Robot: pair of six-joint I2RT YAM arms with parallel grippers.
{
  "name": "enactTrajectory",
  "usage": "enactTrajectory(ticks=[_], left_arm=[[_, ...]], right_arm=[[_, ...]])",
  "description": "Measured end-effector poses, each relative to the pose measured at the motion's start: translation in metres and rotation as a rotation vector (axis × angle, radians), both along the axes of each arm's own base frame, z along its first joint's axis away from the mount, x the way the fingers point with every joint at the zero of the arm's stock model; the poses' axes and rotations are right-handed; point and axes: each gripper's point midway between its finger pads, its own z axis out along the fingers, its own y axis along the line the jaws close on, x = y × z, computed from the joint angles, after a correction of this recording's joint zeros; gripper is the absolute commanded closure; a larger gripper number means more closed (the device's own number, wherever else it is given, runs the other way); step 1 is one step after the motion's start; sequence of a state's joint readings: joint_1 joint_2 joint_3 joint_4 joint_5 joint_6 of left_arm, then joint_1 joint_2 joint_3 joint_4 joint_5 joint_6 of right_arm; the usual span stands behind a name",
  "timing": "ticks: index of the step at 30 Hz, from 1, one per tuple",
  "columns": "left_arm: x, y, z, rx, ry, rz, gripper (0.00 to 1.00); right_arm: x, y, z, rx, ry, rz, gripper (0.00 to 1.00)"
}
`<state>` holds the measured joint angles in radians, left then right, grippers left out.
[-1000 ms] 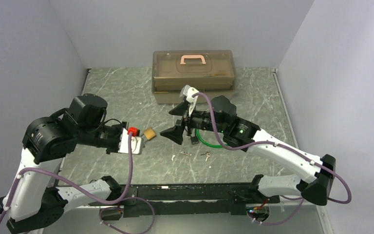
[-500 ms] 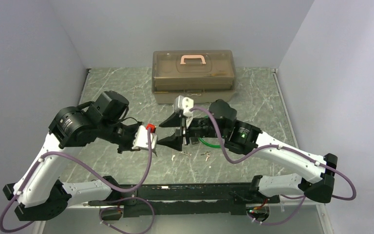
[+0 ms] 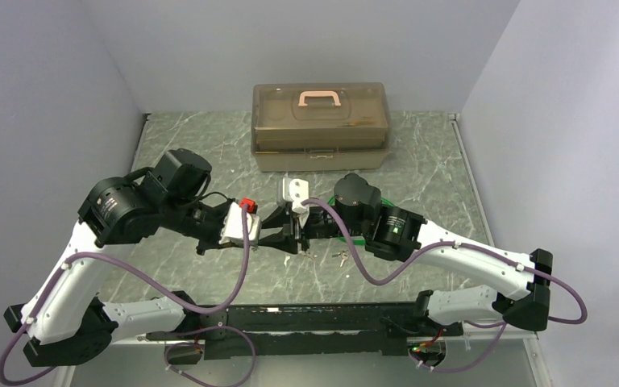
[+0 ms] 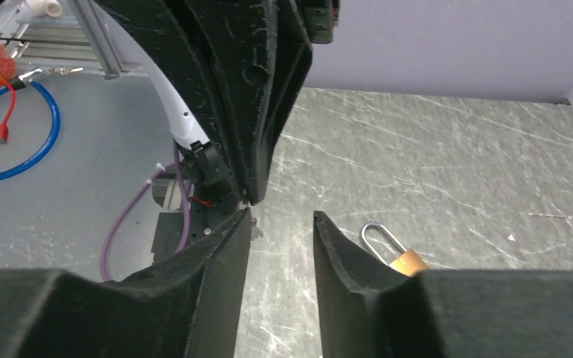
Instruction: Unlock with the key
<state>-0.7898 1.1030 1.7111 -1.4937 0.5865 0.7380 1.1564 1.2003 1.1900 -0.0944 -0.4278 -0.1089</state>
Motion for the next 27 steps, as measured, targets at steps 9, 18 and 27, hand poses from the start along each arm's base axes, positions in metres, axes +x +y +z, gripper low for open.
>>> enactTrajectory(ticks=[9, 18, 27], left_arm=[[-0.001, -0.002, 0.001, -0.008, 0.020, 0.010, 1.00], [-0.002, -0.002, -0.001, -0.004, 0.025, 0.010, 1.00], [0.000, -0.002, 0.000, -0.004, 0.017, 0.014, 1.00]], right_arm=[[-0.009, 0.003, 0.000, 0.001, -0.024, 0.022, 0.76], [-0.008, 0.004, 0.000, 0.002, -0.035, 0.012, 0.68], [-0.011, -0.007, 0.019, 0.048, -0.067, 0.001, 0.64]])
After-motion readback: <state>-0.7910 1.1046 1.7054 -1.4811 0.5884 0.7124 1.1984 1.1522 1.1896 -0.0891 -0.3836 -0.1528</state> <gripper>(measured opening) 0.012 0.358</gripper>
